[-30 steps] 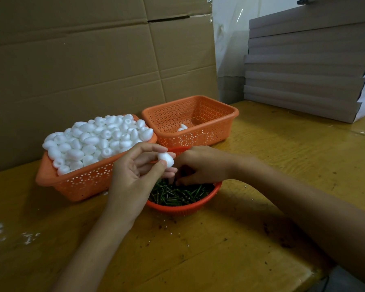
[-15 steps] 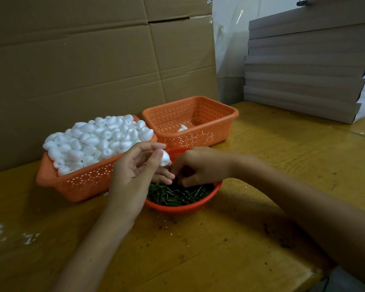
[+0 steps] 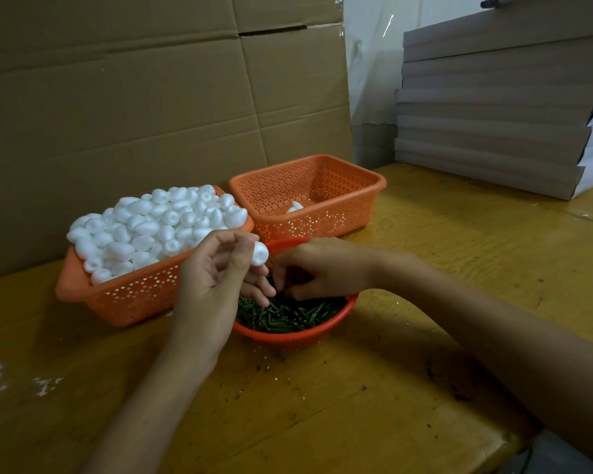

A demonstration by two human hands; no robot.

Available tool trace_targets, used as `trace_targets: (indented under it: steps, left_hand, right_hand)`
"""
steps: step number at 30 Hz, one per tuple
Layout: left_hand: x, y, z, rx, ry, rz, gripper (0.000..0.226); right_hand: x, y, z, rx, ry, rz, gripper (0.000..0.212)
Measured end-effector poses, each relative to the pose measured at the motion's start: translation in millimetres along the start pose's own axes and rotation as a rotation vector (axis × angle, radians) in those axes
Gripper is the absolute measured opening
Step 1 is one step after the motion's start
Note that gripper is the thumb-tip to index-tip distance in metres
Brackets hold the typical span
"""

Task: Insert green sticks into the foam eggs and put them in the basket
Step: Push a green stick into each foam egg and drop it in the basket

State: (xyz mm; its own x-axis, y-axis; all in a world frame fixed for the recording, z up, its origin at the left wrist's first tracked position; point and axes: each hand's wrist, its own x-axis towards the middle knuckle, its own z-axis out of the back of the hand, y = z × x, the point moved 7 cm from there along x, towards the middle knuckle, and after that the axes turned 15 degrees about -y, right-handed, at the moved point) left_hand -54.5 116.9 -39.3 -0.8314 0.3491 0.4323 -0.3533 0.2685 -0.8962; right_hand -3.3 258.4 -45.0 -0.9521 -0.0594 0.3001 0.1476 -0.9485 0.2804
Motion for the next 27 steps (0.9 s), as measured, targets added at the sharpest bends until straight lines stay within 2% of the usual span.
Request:
trace_targets:
  steps: [5,8,13,16,22,27]
  left_hand:
    - [-0.1,-0.5,-0.3,-0.010,-0.013,0.007,0.024]
    - [1.1,1.6,3.0,-0.007,-0.047,0.017,0.017]
    - [1.4,2.2,7.5,-0.014,-0.119,-0.010,0.020]
    - [1.9,2.3,10.3,-0.060,-0.159,0.004,0.014]
    - [4.3,1.5,13.2,-0.146,-0.169,0.072,0.027]
    - [3.5,1.5,13.5,-0.164,-0.159,0.075,0.022]
  right_hand:
    - [2.0,0.7,6.1,0.092,-0.119,-0.010,0.021]
    - [1.6,-0.4,9.3,0.250,-0.161,-0.040,0.014]
    - [1.7,-5.2,16.4,0.529,-0.284,-0.117,0.016]
    - [2.5,-7.3,22.6,0.645,-0.367,-0.155,0.015]
    - [-0.6,-9.7,47.4,0.843,-0.599,-0.119,0.016]
    - [-2.3,-0.9,48.8,0.920,-0.629,0.006,0.014]
